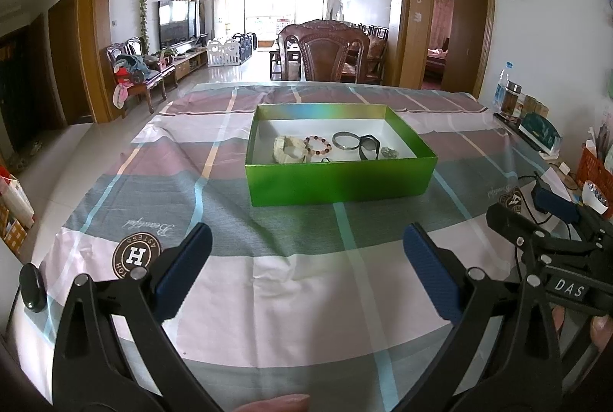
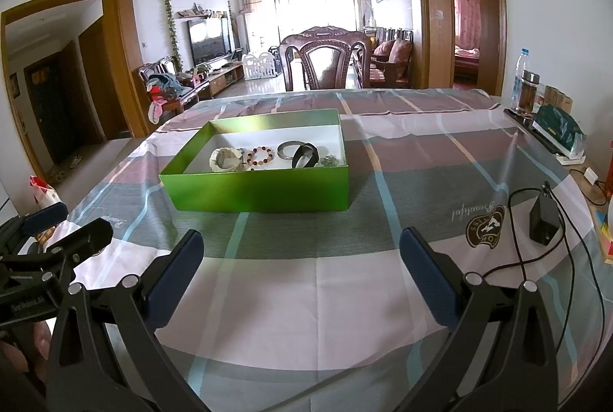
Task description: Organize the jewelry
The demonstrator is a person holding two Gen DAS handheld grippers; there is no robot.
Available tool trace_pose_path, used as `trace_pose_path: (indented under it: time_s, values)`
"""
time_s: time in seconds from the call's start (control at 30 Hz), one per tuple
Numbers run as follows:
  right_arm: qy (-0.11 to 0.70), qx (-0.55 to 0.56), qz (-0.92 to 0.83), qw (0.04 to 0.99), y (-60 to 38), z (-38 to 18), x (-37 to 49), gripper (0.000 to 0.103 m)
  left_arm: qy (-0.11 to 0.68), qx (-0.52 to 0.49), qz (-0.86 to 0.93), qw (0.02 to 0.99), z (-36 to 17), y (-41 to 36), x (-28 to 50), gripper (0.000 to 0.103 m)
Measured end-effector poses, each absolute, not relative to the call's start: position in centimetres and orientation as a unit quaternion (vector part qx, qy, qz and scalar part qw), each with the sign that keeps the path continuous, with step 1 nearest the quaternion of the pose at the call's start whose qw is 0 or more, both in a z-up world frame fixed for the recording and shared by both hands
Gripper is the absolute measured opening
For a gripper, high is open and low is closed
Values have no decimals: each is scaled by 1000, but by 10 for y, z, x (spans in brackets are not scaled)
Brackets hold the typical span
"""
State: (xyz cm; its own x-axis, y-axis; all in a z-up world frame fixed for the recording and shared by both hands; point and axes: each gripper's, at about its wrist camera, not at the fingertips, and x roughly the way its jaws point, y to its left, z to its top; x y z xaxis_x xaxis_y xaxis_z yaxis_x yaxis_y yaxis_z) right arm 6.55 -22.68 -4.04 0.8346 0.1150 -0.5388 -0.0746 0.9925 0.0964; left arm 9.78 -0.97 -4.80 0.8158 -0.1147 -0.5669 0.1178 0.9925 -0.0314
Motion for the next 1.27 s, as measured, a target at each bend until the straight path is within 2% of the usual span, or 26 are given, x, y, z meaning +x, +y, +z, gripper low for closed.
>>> trace_pose_path:
  time_s: [1.27]
  values:
    - [289, 34, 49, 955, -229, -49, 70, 100, 306, -9, -67, 950, -65, 1, 109, 99]
